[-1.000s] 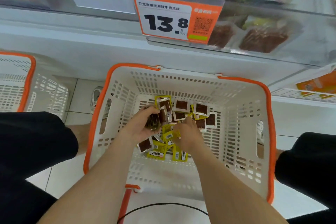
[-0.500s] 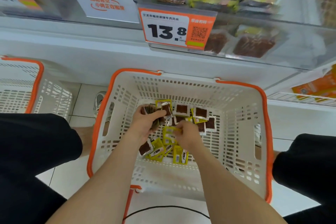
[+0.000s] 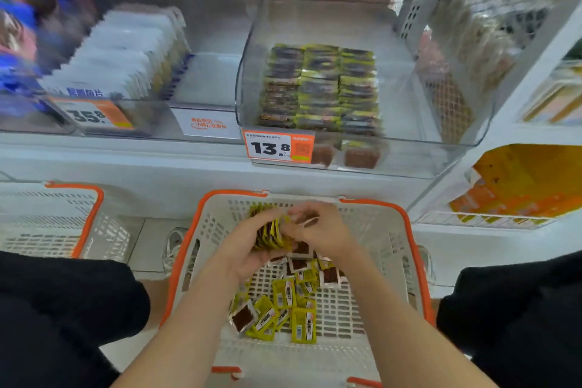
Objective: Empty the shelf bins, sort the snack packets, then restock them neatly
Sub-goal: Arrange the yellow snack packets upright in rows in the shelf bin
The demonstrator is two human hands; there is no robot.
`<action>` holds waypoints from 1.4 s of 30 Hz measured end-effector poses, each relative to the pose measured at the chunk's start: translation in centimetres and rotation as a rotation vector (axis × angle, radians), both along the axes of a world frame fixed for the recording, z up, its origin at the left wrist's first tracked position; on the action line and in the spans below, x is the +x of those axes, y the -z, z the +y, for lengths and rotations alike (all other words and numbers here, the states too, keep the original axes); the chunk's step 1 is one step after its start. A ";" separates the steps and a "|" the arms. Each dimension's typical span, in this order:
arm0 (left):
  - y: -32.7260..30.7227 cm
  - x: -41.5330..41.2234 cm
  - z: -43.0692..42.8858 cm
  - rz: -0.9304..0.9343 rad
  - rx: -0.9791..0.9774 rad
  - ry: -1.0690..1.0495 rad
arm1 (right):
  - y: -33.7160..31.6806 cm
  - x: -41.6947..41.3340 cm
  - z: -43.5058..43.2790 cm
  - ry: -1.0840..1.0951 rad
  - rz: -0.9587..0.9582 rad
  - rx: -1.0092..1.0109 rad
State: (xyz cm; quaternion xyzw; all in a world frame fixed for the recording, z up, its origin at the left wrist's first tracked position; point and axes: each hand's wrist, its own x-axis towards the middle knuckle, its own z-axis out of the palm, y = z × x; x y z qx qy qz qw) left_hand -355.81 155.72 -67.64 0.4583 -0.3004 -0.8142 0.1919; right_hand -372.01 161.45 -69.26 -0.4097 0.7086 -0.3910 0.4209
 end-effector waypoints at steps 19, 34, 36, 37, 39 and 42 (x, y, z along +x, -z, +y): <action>-18.1 -2.9 0.8 0.257 -0.250 0.191 | -21.1 -3.1 2.6 -0.313 0.454 -0.383; -23.2 -10.3 -3.0 0.363 -0.452 0.097 | -26.2 -7.6 -0.3 0.163 0.354 -0.396; -22.3 -10.6 -3.6 0.298 -0.493 0.116 | -26.2 -8.2 -0.8 0.076 0.399 -0.355; -21.9 -10.8 -3.8 0.270 -0.514 0.140 | -26.1 -8.3 -1.1 0.029 0.433 -0.340; -21.4 -11.3 -3.7 0.208 -0.560 0.178 | -25.6 -8.8 -1.5 -0.049 0.503 -0.337; -21.2 -11.9 -4.6 0.128 -0.638 0.277 | -25.6 -10.5 -2.2 -0.078 0.536 -0.307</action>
